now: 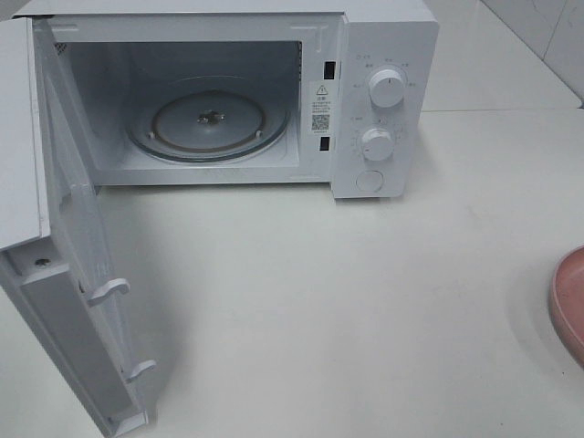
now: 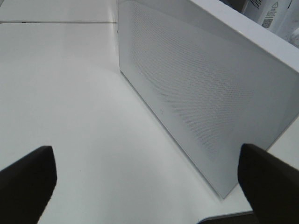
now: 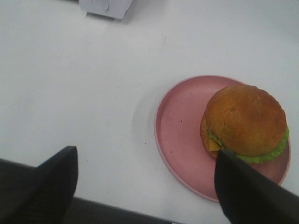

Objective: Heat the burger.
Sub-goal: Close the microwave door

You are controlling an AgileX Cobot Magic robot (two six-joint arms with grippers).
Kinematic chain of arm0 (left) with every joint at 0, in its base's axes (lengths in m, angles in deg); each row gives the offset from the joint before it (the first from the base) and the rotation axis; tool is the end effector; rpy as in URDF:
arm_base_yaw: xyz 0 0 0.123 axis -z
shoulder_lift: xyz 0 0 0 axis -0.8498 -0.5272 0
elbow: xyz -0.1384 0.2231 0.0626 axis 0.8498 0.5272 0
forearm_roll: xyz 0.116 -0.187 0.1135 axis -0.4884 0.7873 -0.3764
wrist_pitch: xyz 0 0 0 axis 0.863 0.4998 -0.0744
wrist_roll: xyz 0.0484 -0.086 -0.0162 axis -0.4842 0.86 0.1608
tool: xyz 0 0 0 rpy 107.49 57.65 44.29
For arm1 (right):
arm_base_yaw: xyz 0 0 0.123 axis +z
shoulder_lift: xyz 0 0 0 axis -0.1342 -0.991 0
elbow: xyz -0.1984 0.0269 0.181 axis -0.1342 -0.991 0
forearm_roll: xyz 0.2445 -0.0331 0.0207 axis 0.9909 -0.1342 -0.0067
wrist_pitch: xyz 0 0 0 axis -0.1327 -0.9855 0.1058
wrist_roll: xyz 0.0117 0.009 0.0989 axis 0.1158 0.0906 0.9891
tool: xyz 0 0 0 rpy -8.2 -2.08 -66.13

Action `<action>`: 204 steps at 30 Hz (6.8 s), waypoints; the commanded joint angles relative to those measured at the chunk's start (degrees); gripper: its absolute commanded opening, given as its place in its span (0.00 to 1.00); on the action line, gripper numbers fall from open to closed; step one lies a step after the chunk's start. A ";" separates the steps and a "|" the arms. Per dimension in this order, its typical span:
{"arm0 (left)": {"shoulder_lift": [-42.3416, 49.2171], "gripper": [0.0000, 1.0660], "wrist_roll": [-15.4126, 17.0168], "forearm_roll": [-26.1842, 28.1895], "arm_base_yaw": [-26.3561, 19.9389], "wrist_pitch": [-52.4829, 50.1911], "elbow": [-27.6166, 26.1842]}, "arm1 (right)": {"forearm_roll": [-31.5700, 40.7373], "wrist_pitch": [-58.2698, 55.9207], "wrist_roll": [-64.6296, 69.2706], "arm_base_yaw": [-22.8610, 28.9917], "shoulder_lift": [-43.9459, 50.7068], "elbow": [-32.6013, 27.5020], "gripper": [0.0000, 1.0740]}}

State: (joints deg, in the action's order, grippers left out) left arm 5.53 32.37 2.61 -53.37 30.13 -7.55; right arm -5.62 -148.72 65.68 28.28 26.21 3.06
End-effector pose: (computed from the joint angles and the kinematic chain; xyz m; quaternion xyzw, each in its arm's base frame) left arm 0.0095 -0.0119 0.2764 0.0622 0.8459 -0.0707 0.5249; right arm 0.0309 -0.0079 0.2794 -0.0988 0.8782 0.0115 0.4678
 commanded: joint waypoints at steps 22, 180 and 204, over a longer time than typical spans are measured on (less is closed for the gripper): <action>1.03 0.92 0.29 0.69 -0.23 -0.11 0.23 | 2.92 9.17 -1.60 -11.06 9.34 -3.27 0.71; -86.34 0.00 16.56 -18.11 14.95 -117.80 10.20 | 2.92 9.17 -1.60 -11.06 9.34 -3.27 0.69; -98.38 0.00 1.15 9.05 33.63 -117.91 -6.59 | 2.92 9.17 -1.60 -11.06 9.34 -3.27 0.69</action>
State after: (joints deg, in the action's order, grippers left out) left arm -92.91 33.97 10.69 -20.14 -87.15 -13.57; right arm -2.98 -140.36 64.60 17.51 34.12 -0.09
